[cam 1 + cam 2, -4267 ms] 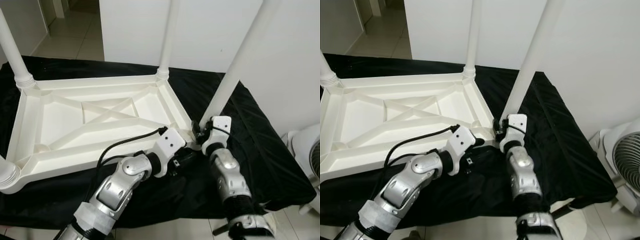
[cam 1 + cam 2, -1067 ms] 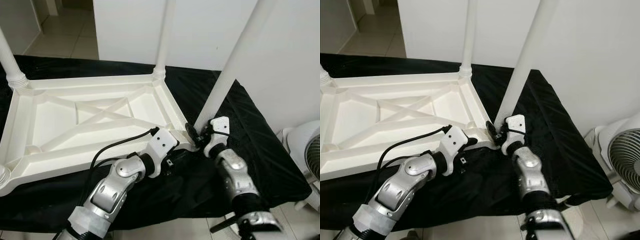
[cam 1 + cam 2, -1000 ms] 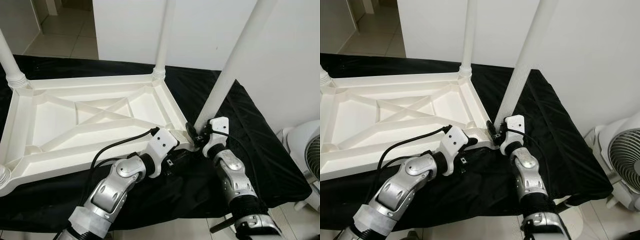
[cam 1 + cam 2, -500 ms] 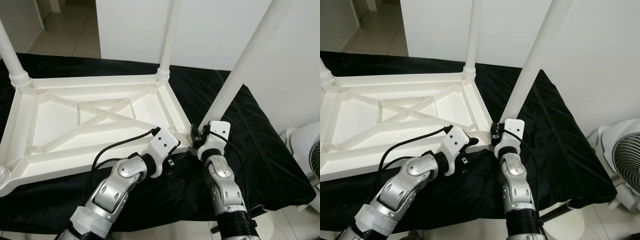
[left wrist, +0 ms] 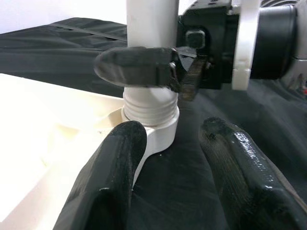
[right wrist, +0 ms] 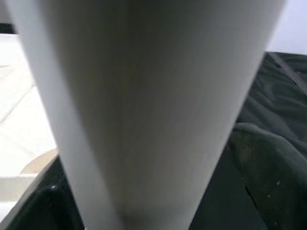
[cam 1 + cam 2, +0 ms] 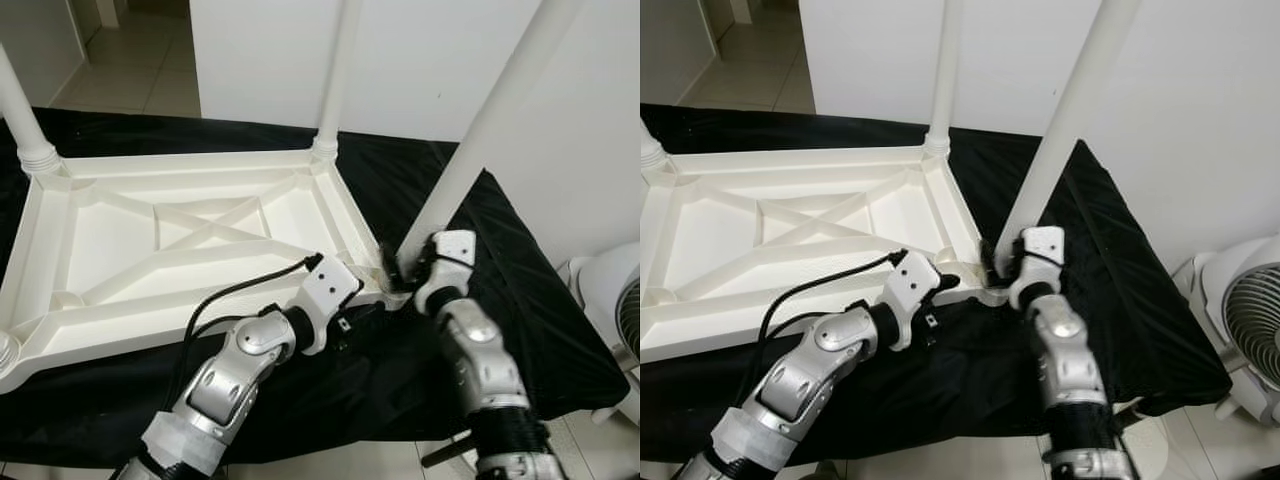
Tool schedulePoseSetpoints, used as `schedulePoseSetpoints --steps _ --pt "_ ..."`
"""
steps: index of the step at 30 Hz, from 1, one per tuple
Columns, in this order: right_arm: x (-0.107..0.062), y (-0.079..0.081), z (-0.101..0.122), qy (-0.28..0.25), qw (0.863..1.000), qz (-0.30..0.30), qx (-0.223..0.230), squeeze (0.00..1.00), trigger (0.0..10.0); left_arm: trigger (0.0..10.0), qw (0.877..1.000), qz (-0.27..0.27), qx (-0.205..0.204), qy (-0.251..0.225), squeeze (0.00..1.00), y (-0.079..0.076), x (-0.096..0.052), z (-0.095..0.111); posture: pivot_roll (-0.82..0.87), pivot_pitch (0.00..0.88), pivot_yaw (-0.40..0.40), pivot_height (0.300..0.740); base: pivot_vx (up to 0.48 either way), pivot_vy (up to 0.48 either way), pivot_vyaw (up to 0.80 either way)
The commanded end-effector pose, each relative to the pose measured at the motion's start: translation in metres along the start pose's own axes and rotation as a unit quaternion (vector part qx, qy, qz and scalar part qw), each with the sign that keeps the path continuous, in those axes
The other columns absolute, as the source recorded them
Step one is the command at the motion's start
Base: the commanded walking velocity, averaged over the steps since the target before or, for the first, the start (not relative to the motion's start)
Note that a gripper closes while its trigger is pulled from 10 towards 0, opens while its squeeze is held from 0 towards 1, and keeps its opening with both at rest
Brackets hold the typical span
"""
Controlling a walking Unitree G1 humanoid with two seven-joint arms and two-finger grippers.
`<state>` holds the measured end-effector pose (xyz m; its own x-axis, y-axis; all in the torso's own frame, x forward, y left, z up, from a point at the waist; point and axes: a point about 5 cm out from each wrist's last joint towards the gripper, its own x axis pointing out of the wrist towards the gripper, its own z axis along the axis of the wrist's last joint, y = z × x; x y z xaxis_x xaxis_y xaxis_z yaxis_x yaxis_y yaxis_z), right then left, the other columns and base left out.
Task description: Building children table
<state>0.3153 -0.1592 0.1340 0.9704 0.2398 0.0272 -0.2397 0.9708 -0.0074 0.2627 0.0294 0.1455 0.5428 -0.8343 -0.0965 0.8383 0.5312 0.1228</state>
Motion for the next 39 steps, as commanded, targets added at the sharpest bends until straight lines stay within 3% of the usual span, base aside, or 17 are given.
schedulePoseSetpoints --steps 1,4,5,8,21,22,23,33,34,35,36,39 --pt "0.001 -0.005 -0.003 0.004 0.999 0.037 -0.006 0.00 10.0 10.0 1.000 -0.011 0.007 0.004 0.00 -0.002 0.003 -0.001 0.12 0.000 -0.119 0.740 0.000 0.000 0.00" --pt "0.002 -0.007 -0.004 0.007 0.997 0.072 -0.011 0.00 10.0 10.0 1.000 -0.012 0.007 0.004 0.00 -0.002 0.003 -0.001 0.12 0.000 -0.120 0.740 0.000 0.000 0.00" --pt "0.006 -0.009 -0.003 0.011 0.988 0.148 -0.029 0.00 10.0 10.0 1.000 -0.013 0.011 0.004 0.00 -0.001 0.003 -0.001 0.13 0.000 -0.121 0.740 0.000 0.000 0.00" --pt "0.009 -0.007 -0.004 0.017 0.978 0.201 -0.043 0.00 10.0 10.0 1.000 -0.013 0.014 0.004 0.00 0.000 0.003 -0.001 0.13 0.000 -0.120 0.740 0.000 0.000 0.00" --pt "0.020 -0.003 -0.014 0.048 0.956 0.278 -0.078 0.00 10.0 10.0 1.000 -0.011 0.015 0.003 0.00 0.000 0.002 -0.001 0.16 0.000 -0.128 0.740 0.000 0.000 0.00" --pt "0.021 -0.005 -0.016 0.053 0.954 0.283 -0.088 0.00 3.8 10.0 1.000 -0.008 0.015 0.003 0.00 0.000 0.001 -0.001 0.17 0.000 -0.132 0.740 0.000 0.000 0.00" --pt "0.020 -0.006 -0.018 0.058 0.952 0.287 -0.088 0.00 0.0 10.0 1.000 -0.007 0.015 0.003 0.00 0.000 0.001 -0.001 0.17 0.000 -0.133 0.740 0.000 0.000 0.00" --pt "0.016 -0.014 -0.025 0.063 0.953 0.285 -0.074 0.00 0.0 10.0 1.000 -0.005 0.013 0.002 0.00 -0.001 0.001 -0.001 0.17 0.000 -0.130 0.740 0.000 0.000 0.00" --pt "0.015 -0.015 -0.025 0.060 0.955 0.281 -0.073 0.00 2.2 10.0 1.000 -0.006 0.013 0.002 0.00 -0.001 0.001 -0.001 0.17 0.000 -0.130 0.740 0.000 0.000 0.00" --pt "0.015 -0.015 -0.025 0.060 0.955 0.281 -0.073 0.00 2.2 10.0 1.000 -0.006 0.013 0.002 0.00 -0.001 0.001 -0.001 0.17 0.000 -0.130 0.740 0.000 0.000 0.00" --pt "0.014 -0.015 -0.025 0.058 0.958 0.273 -0.066 0.00 10.0 10.0 1.000 -0.007 0.014 0.001 0.00 -0.001 0.001 -0.001 0.17 0.000 -0.129 0.740 0.000 0.000 0.00" --pt "0.012 -0.015 -0.025 0.043 0.966 0.252 -0.048 0.00 10.0 10.0 1.000 -0.007 0.014 0.001 0.00 -0.001 0.000 0.000 0.16 0.000 -0.129 0.740 0.000 0.000 0.00"
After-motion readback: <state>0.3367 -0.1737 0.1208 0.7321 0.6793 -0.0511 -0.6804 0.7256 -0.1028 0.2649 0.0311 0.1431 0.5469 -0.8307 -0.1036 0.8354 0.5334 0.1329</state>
